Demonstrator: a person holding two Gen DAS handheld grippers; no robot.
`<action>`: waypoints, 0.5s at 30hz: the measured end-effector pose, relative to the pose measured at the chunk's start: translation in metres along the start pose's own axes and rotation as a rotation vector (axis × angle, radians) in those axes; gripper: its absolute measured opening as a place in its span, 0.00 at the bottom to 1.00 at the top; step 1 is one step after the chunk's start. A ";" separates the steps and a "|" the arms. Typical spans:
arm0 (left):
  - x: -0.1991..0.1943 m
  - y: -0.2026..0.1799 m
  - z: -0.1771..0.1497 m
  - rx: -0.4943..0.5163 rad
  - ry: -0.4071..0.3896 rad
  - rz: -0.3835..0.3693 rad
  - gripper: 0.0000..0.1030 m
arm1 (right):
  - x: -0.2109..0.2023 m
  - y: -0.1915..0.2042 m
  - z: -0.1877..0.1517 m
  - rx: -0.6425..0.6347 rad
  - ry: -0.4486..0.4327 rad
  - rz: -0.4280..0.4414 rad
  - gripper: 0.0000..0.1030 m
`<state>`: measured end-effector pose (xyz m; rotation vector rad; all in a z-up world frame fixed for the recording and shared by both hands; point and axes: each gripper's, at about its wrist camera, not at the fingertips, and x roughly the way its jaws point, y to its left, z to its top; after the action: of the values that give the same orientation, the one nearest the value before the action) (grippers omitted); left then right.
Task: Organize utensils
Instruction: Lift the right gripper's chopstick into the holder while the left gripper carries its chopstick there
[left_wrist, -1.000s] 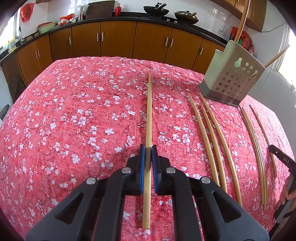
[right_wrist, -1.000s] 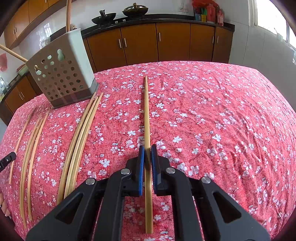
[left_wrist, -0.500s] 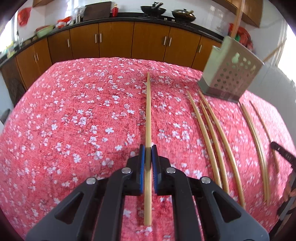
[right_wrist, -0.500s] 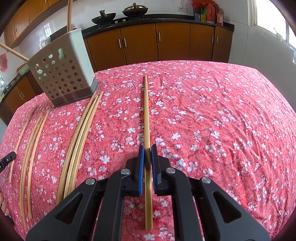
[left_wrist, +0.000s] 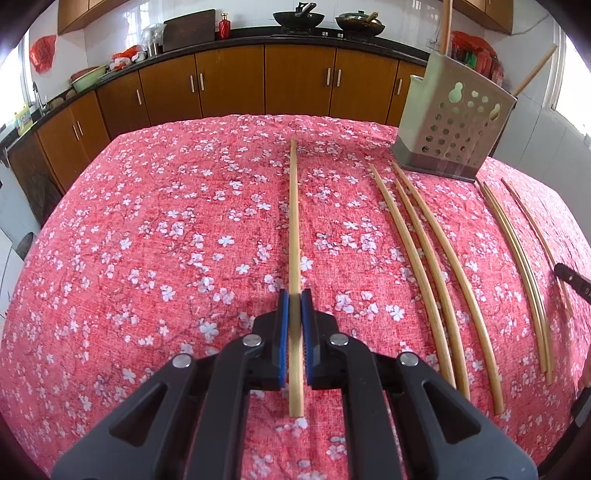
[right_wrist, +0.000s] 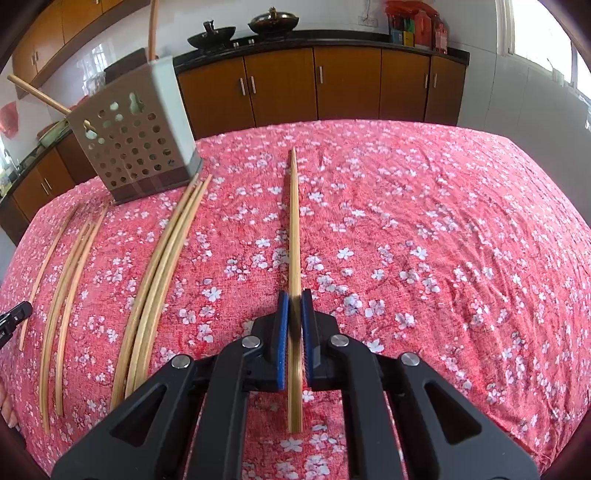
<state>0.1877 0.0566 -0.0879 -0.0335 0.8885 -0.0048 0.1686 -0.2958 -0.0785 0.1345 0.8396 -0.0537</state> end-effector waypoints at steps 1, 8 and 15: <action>-0.003 0.001 0.000 0.000 -0.010 -0.006 0.08 | -0.007 -0.001 0.001 0.004 -0.023 0.003 0.08; -0.055 0.007 0.015 -0.018 -0.172 -0.042 0.08 | -0.049 -0.013 0.018 0.047 -0.162 0.022 0.08; -0.101 0.006 0.041 -0.029 -0.320 -0.074 0.08 | -0.082 -0.018 0.034 0.065 -0.290 0.044 0.08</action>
<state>0.1558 0.0651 0.0162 -0.0914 0.5668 -0.0539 0.1374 -0.3187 0.0038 0.2014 0.5453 -0.0580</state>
